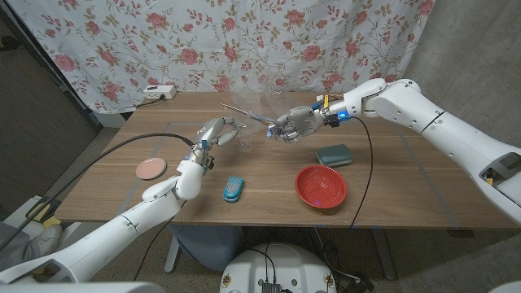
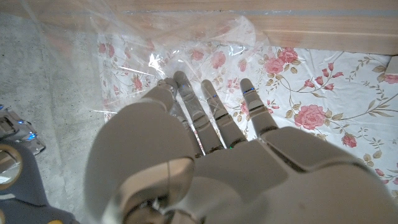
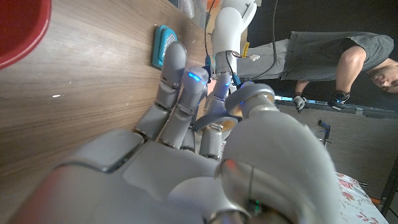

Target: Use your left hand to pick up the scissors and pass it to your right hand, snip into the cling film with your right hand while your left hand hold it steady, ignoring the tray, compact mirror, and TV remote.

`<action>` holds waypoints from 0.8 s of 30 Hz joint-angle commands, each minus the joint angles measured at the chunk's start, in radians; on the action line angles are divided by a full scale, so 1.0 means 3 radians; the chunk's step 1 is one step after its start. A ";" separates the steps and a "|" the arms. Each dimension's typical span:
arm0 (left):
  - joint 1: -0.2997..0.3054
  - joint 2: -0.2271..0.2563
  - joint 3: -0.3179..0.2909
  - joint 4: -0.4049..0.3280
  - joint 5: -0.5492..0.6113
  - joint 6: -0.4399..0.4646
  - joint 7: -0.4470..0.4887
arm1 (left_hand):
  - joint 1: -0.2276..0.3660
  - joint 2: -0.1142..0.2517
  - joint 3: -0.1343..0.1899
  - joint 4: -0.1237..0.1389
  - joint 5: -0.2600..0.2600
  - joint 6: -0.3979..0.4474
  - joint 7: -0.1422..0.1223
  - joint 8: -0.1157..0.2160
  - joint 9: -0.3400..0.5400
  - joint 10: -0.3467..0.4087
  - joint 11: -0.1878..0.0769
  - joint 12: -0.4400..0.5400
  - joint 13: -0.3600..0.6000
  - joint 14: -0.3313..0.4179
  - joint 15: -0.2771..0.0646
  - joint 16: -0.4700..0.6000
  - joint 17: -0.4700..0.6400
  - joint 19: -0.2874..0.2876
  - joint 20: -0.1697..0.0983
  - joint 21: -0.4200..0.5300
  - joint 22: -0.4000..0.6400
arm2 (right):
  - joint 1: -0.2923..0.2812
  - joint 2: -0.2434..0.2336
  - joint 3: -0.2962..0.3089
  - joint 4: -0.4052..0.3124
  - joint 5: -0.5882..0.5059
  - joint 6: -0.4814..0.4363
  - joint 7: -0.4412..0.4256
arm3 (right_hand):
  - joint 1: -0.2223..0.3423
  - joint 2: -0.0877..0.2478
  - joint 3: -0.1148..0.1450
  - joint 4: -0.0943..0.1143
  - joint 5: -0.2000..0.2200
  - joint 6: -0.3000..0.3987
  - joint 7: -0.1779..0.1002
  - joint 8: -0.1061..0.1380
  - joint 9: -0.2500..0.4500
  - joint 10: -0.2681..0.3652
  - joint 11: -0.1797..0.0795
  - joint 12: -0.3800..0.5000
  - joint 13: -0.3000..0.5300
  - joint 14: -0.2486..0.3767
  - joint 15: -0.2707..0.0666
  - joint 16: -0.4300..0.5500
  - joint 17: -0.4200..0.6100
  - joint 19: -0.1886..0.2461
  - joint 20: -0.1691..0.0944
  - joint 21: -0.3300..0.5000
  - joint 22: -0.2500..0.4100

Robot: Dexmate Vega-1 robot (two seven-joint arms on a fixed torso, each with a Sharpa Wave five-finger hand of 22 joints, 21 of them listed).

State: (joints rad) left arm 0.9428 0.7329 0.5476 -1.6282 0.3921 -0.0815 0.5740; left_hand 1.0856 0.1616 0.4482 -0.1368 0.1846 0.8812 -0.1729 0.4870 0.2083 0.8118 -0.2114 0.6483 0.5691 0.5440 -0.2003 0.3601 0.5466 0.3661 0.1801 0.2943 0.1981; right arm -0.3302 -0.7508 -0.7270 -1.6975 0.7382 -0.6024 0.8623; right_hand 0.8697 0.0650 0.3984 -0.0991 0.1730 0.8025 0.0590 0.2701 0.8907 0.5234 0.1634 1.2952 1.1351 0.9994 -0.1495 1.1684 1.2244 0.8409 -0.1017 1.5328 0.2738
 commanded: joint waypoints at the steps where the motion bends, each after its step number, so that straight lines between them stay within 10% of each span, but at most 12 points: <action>1: 0.0124 0.0041 -0.0106 -0.0045 -0.0011 -0.0046 0.0106 | 0.0036 -0.0002 0.0014 -0.0021 -0.0010 0.0027 0.0002 0.0010 0.0011 0.0039 -0.0001 0.0004 0.0004 0.0133 -0.0077 0.0005 0.0012 0.0008 -0.0039 0.0016 0.0017 | -0.0027 -0.0007 0.0050 -0.0031 0.0062 0.0000 -0.0133 | -0.0067 -0.0010 -0.0011 0.0000 0.0030 0.0004 0.0021 -0.0011 -0.0005 0.1237 -0.1021 -0.0049 0.0094 0.0017 -0.0220 -0.0006 0.0010 0.0034 -0.0383 -0.0002 -0.0015; 24: 0.0213 0.0030 -0.0153 -0.0157 0.0017 0.0105 0.0106 | 0.0003 -0.0006 0.0013 -0.0013 -0.0033 0.0000 -0.0024 -0.0012 0.0003 0.0031 -0.0006 -0.0069 -0.0084 0.0153 -0.0065 -0.0048 -0.0002 0.0002 -0.0045 0.0019 0.0018 | 0.0046 0.0114 -0.0051 0.0300 -0.0011 0.0143 0.0042 | -0.0212 -0.0015 0.0036 -0.0042 0.0047 0.0014 0.0028 -0.0022 0.0008 0.1249 -0.1024 -0.0086 0.0182 0.0026 -0.0222 -0.0001 0.0012 0.0072 -0.0384 -0.0007 -0.0020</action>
State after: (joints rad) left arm 0.9903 0.7451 0.5091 -1.6580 0.3902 -0.0761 0.5961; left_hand 1.0856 0.1616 0.4510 -0.1395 0.1770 0.8825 -0.1716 0.4867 0.2067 0.8130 -0.2127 0.6300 0.5447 0.5724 -0.2072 0.3474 0.5467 0.3661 0.1694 0.2944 0.1981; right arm -0.3393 -0.7370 -0.7228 -1.6605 0.7536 -0.5778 0.8432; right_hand 0.8131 0.0636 0.4043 -0.1049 0.1817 0.8040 0.0608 0.2661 0.8912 0.5429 0.1584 1.2640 1.1790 1.0047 -0.1518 1.1689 1.2242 0.8551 -0.1091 1.5328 0.2645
